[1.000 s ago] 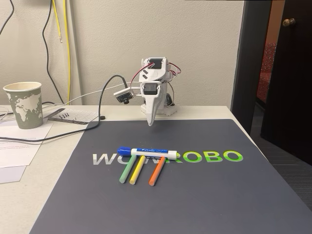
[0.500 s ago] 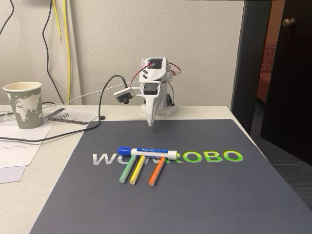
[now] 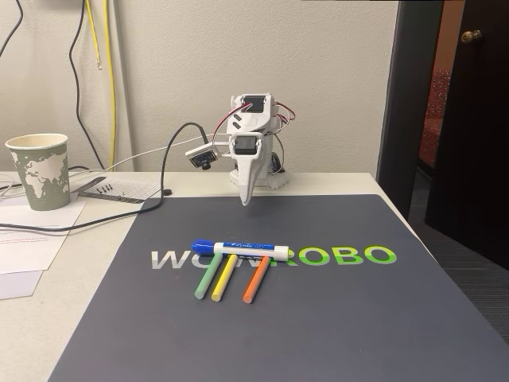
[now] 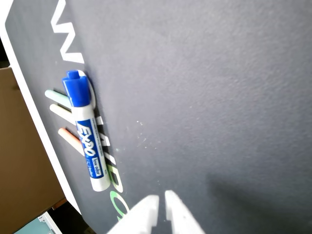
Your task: Pick up the blue marker.
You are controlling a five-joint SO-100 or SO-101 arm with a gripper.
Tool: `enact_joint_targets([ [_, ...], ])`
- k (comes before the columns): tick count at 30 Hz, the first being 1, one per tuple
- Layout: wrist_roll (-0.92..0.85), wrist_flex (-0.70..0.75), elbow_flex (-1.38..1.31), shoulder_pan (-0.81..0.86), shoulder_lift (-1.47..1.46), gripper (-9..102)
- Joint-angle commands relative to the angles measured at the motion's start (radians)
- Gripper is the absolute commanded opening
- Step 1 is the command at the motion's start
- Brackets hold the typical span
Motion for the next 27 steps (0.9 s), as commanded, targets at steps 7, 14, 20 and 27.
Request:
enact_joint_targets([
  [7, -0.002, -0.002, -0.002, 0.000, 0.057, 0],
  [14, 0.005, -0.069, -0.002, 0.006, 0.057, 0],
  [20, -0.029, -0.408, -0.002, 0.020, 0.057, 1],
  [27, -0.055, -0.474, -0.002, -0.015, 0.057, 1],
])
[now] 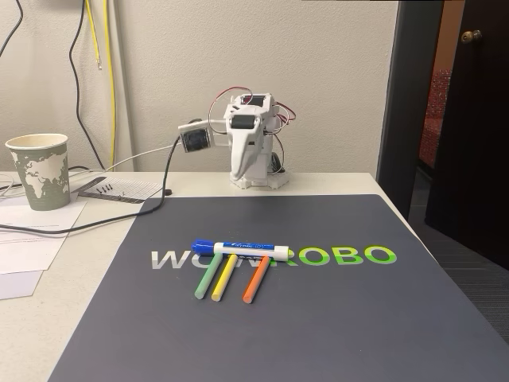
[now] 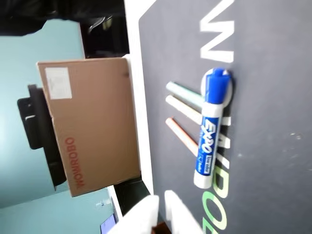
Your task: Pick up the blue marker.
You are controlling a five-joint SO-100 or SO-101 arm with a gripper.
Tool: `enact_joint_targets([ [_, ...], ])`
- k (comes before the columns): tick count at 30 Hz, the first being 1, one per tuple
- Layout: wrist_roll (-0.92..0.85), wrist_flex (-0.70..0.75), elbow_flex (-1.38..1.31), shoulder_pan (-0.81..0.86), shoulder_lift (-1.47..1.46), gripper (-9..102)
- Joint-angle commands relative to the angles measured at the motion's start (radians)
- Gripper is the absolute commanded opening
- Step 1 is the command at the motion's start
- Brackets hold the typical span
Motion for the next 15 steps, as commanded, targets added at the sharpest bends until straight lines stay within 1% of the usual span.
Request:
enact_joint_targets([
  [1, 0.012, -0.023, -0.002, -0.006, 0.057, 1],
  [5, 0.003, -0.026, -0.002, 0.003, 0.057, 1],
  [7, -0.032, -0.055, -0.002, 0.005, 0.054, 0],
  [11, -0.080, -0.043, -0.011, 0.000, 0.052, 1],
  [13, -0.089, -0.037, -0.064, -0.002, -0.014, 1],
  [15, -0.089, -0.023, -0.190, -0.002, -0.170, 0],
])
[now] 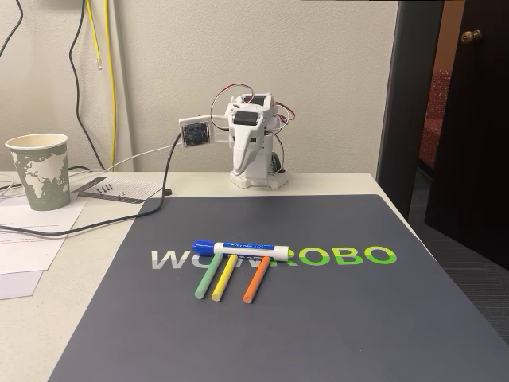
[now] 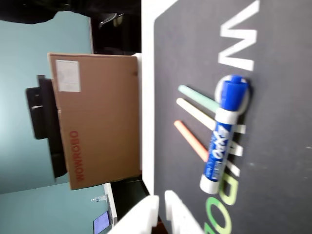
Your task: Pick up the blue marker.
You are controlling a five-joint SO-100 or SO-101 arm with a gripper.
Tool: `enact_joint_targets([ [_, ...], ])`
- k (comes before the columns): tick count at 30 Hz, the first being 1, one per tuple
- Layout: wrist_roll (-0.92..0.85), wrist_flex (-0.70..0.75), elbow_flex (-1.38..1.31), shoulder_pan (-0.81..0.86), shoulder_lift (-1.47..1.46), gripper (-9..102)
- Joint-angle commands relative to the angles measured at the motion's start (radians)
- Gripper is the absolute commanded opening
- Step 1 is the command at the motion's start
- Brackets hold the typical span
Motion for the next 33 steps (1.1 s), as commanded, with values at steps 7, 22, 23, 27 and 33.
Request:
enact_joint_targets([
  [7, -0.092, 0.413, -0.911, 0.000, -0.765, 0],
  [22, -0.206, 0.850, -1.594, -0.087, -1.466, 0],
  [23, -0.212, 0.851, -1.609, -0.087, -1.503, 0],
  [27, -0.230, 0.842, -1.677, -0.080, -1.647, 0],
  [33, -0.235, 0.782, -1.694, -0.057, -1.775, 0],
])
